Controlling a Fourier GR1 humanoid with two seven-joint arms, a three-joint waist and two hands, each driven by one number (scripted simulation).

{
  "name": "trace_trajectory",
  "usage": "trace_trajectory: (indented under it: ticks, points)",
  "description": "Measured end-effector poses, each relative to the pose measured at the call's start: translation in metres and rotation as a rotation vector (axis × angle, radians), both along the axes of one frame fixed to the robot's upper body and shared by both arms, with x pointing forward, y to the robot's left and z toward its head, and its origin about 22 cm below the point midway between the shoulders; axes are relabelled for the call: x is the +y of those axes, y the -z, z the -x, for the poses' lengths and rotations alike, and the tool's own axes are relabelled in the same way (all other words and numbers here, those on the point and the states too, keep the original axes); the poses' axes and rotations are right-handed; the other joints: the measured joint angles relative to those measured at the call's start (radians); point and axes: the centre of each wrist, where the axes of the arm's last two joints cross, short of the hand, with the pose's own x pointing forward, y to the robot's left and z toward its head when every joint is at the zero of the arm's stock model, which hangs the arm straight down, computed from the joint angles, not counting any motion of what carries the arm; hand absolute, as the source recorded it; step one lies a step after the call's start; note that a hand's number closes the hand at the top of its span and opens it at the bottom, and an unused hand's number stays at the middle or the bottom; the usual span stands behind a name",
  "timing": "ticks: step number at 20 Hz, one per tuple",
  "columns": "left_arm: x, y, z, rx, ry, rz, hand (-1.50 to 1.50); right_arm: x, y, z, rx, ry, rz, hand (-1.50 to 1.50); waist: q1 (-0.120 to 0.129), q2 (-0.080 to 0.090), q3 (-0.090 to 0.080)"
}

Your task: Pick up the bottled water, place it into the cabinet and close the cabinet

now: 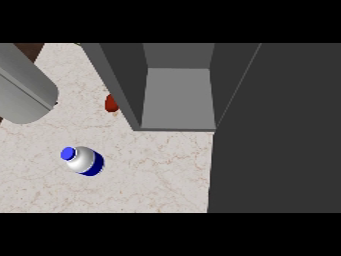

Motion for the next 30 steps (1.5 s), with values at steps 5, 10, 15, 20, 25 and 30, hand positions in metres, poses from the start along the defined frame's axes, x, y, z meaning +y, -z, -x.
trace_trajectory:
  ticks: [5,10,15,20,25,30]
  points:
    - [0.014,-0.007,0.008,0.014,-0.027,-0.008,-1.5,-0.006,0.0,0.004,0.002,0.002,0.018,-1.5,-0.004,0.0,0.0]
    - [0.024,-0.012,0.011,0.026,-0.052,-0.013,-1.5,-0.008,0.005,0.01,0.008,-0.007,0.012,-1.5,-0.012,0.001,0.0]
    - [0.035,-0.01,0.011,0.022,-0.109,-0.018,-1.5,-0.012,0.005,0.01,0.008,-0.003,0.017,-1.5,-0.017,0.003,0.0]
    - [0.048,-0.007,0.005,0.015,-0.175,-0.026,-1.5,-0.015,0.005,0.012,0.011,-0.012,0.026,-1.5,-0.028,0.004,-0.001]
    - [0.054,0.006,-0.008,0.028,-0.214,-0.074,-1.5,-0.018,0.007,0.015,0.006,-0.018,0.017,-1.5,-0.038,0.006,-0.001]
    - [0.049,0.032,-0.025,0.035,-0.251,-0.125,-1.5,-0.02,0.011,0.02,0.012,-0.027,0.008,-1.5,-0.048,0.006,-0.002]
